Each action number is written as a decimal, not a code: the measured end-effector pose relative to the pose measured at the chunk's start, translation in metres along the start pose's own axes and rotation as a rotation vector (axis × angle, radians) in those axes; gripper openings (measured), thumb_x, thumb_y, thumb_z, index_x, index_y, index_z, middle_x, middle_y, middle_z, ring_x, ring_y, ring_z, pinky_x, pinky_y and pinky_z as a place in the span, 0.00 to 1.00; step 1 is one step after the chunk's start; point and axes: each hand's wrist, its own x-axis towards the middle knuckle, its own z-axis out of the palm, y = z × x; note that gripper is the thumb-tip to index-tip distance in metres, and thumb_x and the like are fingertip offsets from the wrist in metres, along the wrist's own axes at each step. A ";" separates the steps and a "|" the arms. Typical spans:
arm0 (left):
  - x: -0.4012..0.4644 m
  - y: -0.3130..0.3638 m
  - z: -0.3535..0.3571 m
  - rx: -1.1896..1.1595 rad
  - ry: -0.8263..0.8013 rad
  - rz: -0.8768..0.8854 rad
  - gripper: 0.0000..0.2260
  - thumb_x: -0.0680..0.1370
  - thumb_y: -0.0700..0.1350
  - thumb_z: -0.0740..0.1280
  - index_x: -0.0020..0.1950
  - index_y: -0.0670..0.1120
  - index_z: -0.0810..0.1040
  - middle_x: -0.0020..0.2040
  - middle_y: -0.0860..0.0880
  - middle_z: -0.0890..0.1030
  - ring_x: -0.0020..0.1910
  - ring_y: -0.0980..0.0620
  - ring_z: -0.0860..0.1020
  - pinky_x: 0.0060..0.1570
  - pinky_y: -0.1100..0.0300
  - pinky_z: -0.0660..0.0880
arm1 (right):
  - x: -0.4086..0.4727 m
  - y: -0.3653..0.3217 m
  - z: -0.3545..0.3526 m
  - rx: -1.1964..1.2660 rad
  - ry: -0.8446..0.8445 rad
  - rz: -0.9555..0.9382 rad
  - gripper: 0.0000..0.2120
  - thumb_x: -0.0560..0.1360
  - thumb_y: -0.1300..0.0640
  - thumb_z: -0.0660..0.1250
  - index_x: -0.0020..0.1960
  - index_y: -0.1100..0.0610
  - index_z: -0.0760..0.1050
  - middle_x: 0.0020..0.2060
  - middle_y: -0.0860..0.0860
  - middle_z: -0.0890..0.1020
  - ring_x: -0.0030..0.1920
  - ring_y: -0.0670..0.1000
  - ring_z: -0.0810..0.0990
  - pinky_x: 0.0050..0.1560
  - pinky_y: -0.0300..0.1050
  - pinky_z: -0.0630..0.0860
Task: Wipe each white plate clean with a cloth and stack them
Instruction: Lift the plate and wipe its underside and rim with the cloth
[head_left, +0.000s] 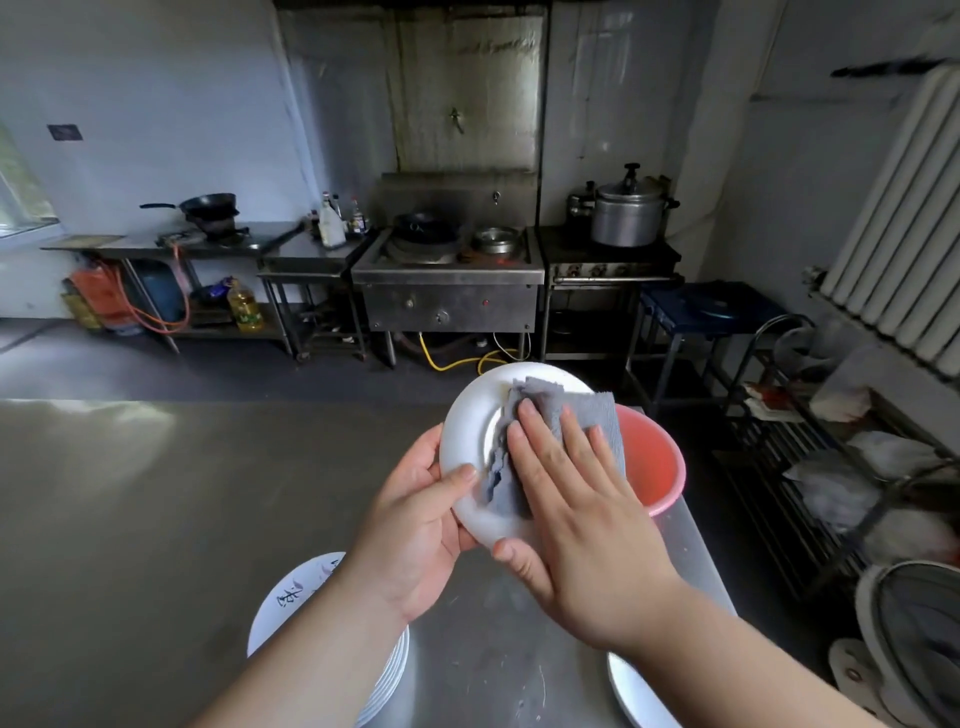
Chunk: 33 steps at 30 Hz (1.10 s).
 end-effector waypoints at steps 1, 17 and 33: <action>0.000 0.001 0.000 -0.004 0.011 0.007 0.24 0.78 0.39 0.67 0.75 0.45 0.74 0.69 0.37 0.80 0.63 0.38 0.82 0.49 0.47 0.82 | -0.009 -0.007 0.005 0.013 0.013 -0.012 0.43 0.83 0.30 0.48 0.84 0.60 0.55 0.85 0.55 0.53 0.84 0.62 0.51 0.80 0.68 0.58; -0.001 0.004 0.009 -0.023 0.039 0.053 0.21 0.79 0.37 0.66 0.72 0.48 0.77 0.69 0.38 0.80 0.67 0.36 0.80 0.51 0.42 0.83 | -0.035 -0.007 0.006 0.088 0.050 0.079 0.42 0.83 0.31 0.51 0.83 0.63 0.57 0.85 0.56 0.55 0.84 0.63 0.52 0.77 0.69 0.65; 0.004 -0.001 0.017 -0.046 0.034 -0.006 0.26 0.76 0.39 0.67 0.76 0.47 0.72 0.71 0.40 0.79 0.70 0.37 0.78 0.57 0.38 0.82 | -0.053 0.012 0.003 0.375 0.191 0.122 0.39 0.85 0.35 0.49 0.82 0.65 0.57 0.85 0.56 0.54 0.84 0.63 0.49 0.80 0.68 0.56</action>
